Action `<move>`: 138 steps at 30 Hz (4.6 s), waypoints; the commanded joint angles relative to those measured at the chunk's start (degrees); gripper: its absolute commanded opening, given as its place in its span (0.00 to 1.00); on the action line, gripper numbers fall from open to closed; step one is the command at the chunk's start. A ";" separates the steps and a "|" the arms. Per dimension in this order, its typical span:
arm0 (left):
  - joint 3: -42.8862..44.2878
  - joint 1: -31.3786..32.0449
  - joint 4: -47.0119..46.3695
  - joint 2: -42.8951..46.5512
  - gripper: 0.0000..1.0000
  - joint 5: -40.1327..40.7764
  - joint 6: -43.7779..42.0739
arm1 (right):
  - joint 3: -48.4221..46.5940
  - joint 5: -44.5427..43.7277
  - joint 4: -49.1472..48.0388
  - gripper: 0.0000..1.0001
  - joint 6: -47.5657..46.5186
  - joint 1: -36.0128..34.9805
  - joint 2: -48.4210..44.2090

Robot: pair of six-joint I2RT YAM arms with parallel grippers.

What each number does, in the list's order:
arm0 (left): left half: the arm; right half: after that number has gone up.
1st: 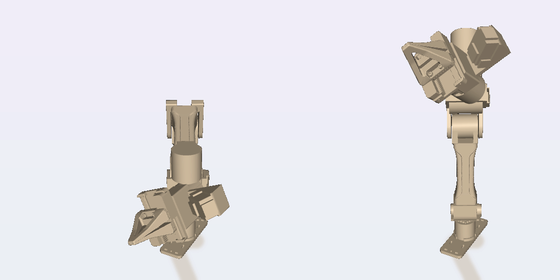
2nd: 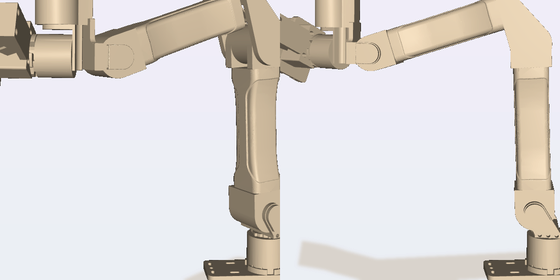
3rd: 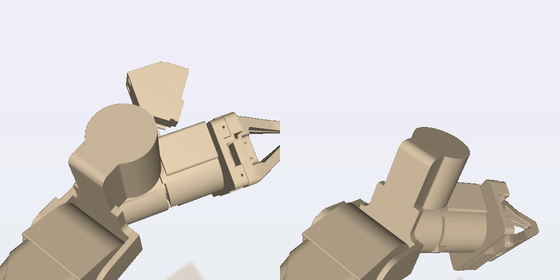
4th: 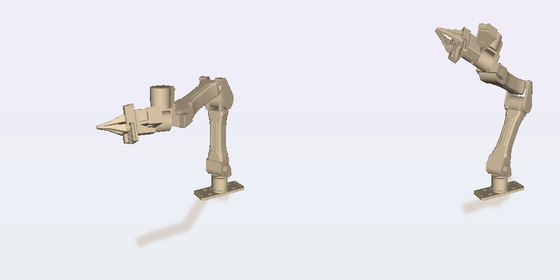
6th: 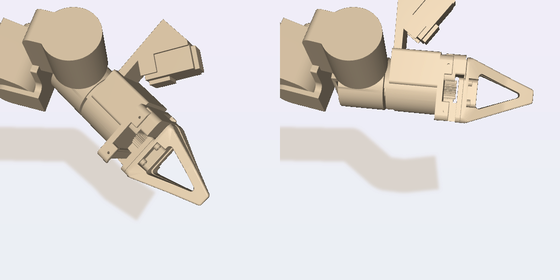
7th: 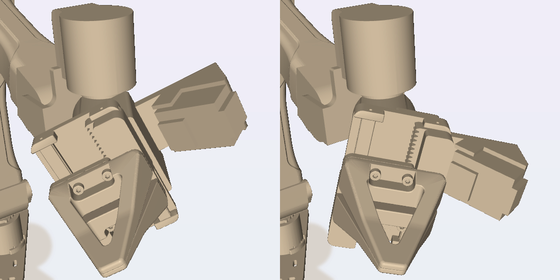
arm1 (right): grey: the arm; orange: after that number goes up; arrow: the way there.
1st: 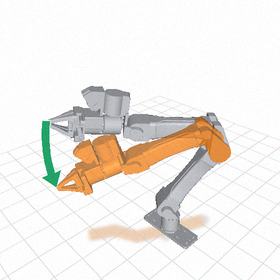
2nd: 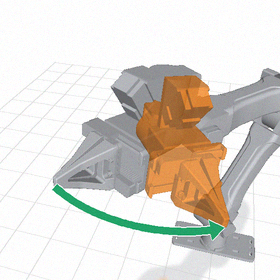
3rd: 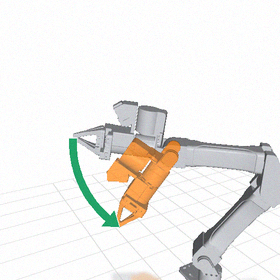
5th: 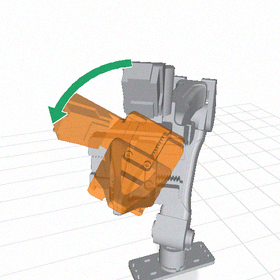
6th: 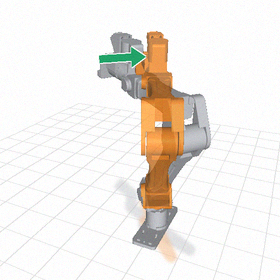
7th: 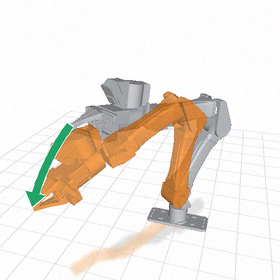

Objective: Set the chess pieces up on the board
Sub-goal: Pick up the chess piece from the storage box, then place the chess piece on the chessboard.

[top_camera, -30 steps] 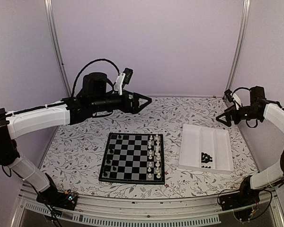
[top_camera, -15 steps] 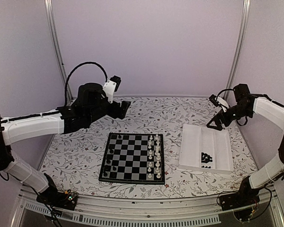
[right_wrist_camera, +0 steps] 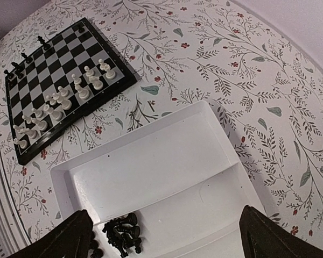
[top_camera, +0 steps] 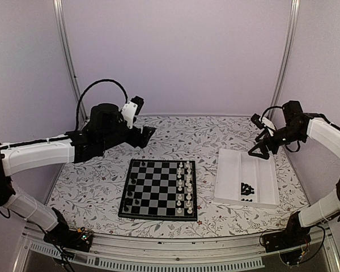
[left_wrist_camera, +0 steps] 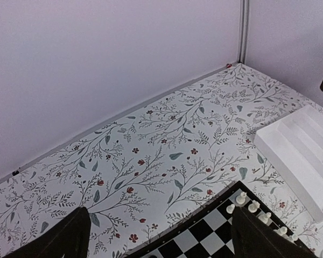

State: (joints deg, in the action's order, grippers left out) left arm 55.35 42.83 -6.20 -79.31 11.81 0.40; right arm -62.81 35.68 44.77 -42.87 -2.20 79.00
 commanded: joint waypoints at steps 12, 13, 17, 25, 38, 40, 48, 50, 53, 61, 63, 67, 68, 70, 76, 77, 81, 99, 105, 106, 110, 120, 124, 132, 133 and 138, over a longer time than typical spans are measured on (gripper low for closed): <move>1.68 -0.38 1.41 -0.01 0.91 -2.72 -0.62 | 1.58 -3.70 2.11 0.99 -3.64 -2.57 -5.40; 1.80 -0.38 1.57 -0.05 0.91 -2.76 -0.59 | 1.71 -5.03 0.30 0.99 -3.01 -2.57 -6.72; 1.86 -0.37 1.93 0.16 0.91 -2.07 -0.64 | 5.78 -14.98 -11.20 0.99 4.83 -2.65 -14.26; 1.54 -0.38 2.18 1.29 0.91 -0.23 -0.58 | 10.14 -3.83 -7.66 0.81 -4.27 -2.59 -13.18; 2.92 -0.21 4.16 -0.28 0.91 -3.89 -0.58 | 18.61 -18.27 -4.38 0.43 -23.40 -13.48 -2.48; 3.00 -0.20 4.30 -0.57 0.91 -4.01 -0.58 | 18.94 -20.36 -5.48 0.40 -23.72 -14.90 -0.39; 4.41 0.06 6.02 -2.29 0.90 -5.25 -0.58 | 19.04 -23.36 -7.99 0.37 -23.91 -16.33 4.30; 4.50 0.13 6.02 -2.43 0.90 -5.28 -0.58 | 19.08 -24.13 -8.71 0.35 -23.60 -16.51 5.39; 4.50 0.16 6.02 -2.43 0.91 -5.27 -0.58 | 18.99 -25.45 -10.20 0.33 -22.89 -16.47 6.81; 4.68 0.24 6.02 -2.94 0.91 -5.75 -0.58 | 18.17 -26.72 -10.74 0.28 -22.30 -16.50 10.35; 4.68 0.33 6.02 -3.02 0.90 -5.99 -0.53 | 18.09 -26.63 -10.54 0.24 -22.38 -16.52 10.68; 4.75 0.41 6.02 -3.18 0.90 -6.29 -0.58 | 18.24 -26.46 -10.28 0.15 -22.30 -16.50 10.44; 4.76 0.41 6.02 -3.22 0.90 -6.41 -0.58 | 18.27 -26.55 -10.23 0.14 -22.18 -16.48 10.29; 4.84 0.54 6.02 -3.31 0.90 -6.58 -0.60 | 18.25 -26.78 -9.96 0.12 -21.79 -16.47 9.83; 4.93 0.81 6.02 -3.49 0.90 -7.15 0.65 | 18.20 -26.83 -8.94 0.10 -20.55 -16.39 7.94; 4.94 0.85 6.06 -3.49 0.90 -7.24 0.65 | 18.05 -26.64 -8.79 0.10 -20.18 -16.36 7.73; 4.94 1.02 6.02 -3.59 0.90 -7.45 0.61 | 16.82 -24.90 -7.43 0.10 -19.30 -15.11 6.38; -1.53 18.78 -32.79 -15.57 0.69 -6.50 9.04 | 11.20 8.12 -2.58 0.09 -6.01 -5.17 1.14; 13.30 24.60 -34.71 -33.30 0.64 -3.51 -2.79 | 9.83 14.82 -1.56 0.09 -2.88 -5.18 0.41; 15.40 25.07 -34.63 -35.50 0.64 -3.66 -4.17 | 9.81 15.42 -1.45 0.09 -2.69 -5.10 0.33; 22.19 26.21 -33.78 -41.09 0.63 -4.59 -6.49 | 10.19 15.98 -1.22 0.10 -2.63 -5.13 0.19; 31.64 26.43 -27.71 -48.29 0.60 -6.85 -7.67 | 10.25 17.31 0.00 0.10 -3.26 -5.13 0.06; 32.61 26.43 -26.89 -49.05 0.56 -7.93 -7.78 | 10.20 17.49 0.05 0.10 -3.17 -5.16 0.01; 34.00 26.43 -25.41 -50.36 0.44 -7.57 -7.40 | 10.24 17.76 0.25 0.10 -3.17 -5.18 0.11; 34.21 26.43 -25.32 -50.43 0.42 -7.56 -7.38 | 10.25 17.83 0.23 0.10 -3.18 -5.11 0.10; 36.05 26.34 -24.07 -51.64 0.33 -7.22 -7.16 | 10.29 18.60 0.67 0.11 -3.51 -5.18 -0.22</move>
State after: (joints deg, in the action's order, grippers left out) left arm 88.90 68.73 -31.53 -129.27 4.60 -6.85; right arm -51.90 52.21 44.18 -46.02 -7.42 80.31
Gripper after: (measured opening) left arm 0.350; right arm 0.107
